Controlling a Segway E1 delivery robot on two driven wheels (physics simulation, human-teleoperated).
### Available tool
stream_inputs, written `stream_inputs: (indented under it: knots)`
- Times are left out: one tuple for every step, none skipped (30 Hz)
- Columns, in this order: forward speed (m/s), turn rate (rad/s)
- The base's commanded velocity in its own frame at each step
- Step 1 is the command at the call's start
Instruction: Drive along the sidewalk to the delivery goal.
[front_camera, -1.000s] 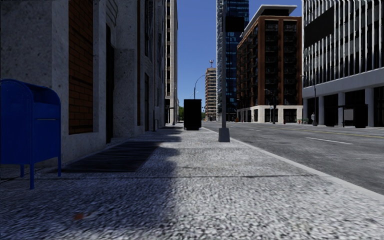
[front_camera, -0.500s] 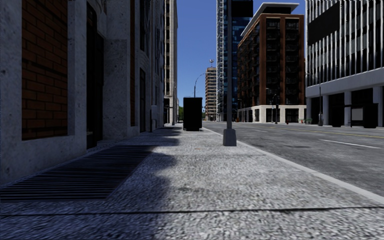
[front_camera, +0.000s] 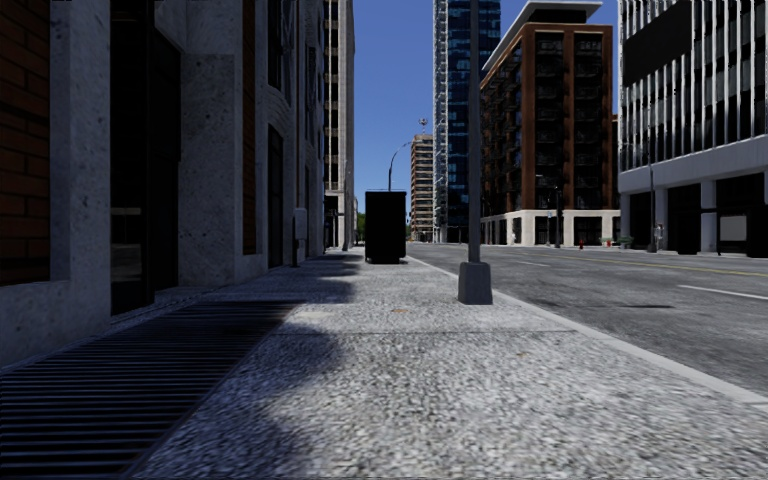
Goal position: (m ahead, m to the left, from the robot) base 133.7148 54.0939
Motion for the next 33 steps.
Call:
stream_inputs:
  knots:
    - [2.0,0.0]
    - [2.0,0.0]
    - [2.0,0.0]
    - [2.0,0.0]
    - [2.0,0.01]
    - [2.0,0.15]
    - [2.0,0.32]
    - [2.0,0.32]
    - [2.0,0.52]
    - [2.0,0.65]
    - [2.0,0.68]
    - [2.0,0.69]
    - [2.0,0.69]
    - [2.0,0.69]
    - [2.0,0.57]
    - [2.0,0.4]
    - [2.0,0.27]
    - [2.0,0.1]
    - [2.0,0.03]
    - [2.0,0.03]
    - [2.0,0.02]
    - [2.0,0.0]
    - [2.0,0.0]
    - [2.0,0.0]
    - [2.0,0.0]
    - [2.0,0.0]
    - [2.0,0.0]
    - [2.0,0.0]
    - [2.0,0.0]
    - [2.0,0.0]
    - [2.0,0.0]
    - [2.0,0.0]
    - [2.0,0.0]
